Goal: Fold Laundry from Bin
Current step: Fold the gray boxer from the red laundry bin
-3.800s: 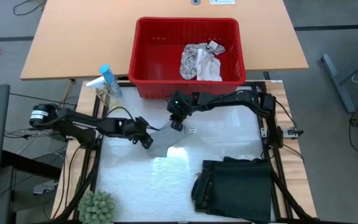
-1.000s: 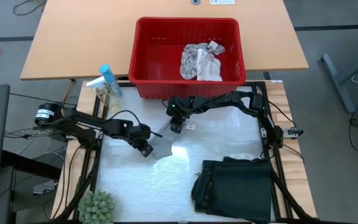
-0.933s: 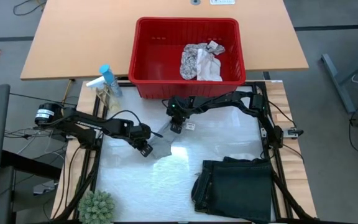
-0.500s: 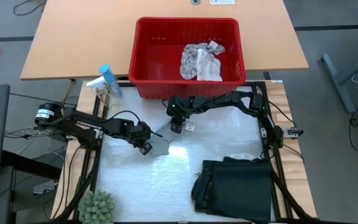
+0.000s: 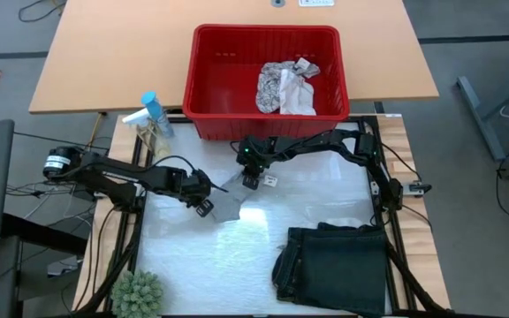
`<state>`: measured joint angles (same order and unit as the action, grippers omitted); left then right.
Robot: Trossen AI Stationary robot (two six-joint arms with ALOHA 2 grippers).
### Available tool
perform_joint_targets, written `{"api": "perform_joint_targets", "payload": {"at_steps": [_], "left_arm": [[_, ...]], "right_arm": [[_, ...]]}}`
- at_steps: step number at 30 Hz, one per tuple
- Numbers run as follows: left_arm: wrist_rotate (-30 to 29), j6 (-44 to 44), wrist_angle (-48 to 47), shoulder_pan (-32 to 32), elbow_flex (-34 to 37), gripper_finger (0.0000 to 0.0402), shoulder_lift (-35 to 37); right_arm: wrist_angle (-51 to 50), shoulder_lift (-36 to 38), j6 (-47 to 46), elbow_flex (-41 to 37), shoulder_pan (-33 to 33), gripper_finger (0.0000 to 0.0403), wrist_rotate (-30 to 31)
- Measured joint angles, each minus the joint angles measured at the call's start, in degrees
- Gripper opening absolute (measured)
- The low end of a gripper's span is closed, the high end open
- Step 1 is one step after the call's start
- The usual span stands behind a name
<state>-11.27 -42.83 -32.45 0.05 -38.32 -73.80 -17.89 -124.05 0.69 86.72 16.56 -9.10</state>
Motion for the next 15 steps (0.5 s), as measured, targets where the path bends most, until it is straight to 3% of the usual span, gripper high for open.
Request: {"api": "perform_joint_targets", "payload": {"at_steps": [4,7,10,15], "left_arm": [[-3.7,-3.2,0.2,0.1,-0.8,0.0052,4.5],[-2.6,-3.8,8.3,-0.8,-0.8,0.0052,6.0],[-1.8,-2.1,16.1,-2.6,-0.9,0.005,4.0],[-1.2,-1.7,20.0,-5.4,-0.8,0.0012,-2.5]], "right_arm": [[0.1,0.0,0.0,0.0,0.0,0.0031,0.0],[0.1,0.0,0.0,0.0,0.0,0.0031,0.0],[0.2,0.0,0.0,0.0,0.0,0.0031,0.0],[0.2,0.0,0.0,0.0,0.0,0.0031,0.0]]}}
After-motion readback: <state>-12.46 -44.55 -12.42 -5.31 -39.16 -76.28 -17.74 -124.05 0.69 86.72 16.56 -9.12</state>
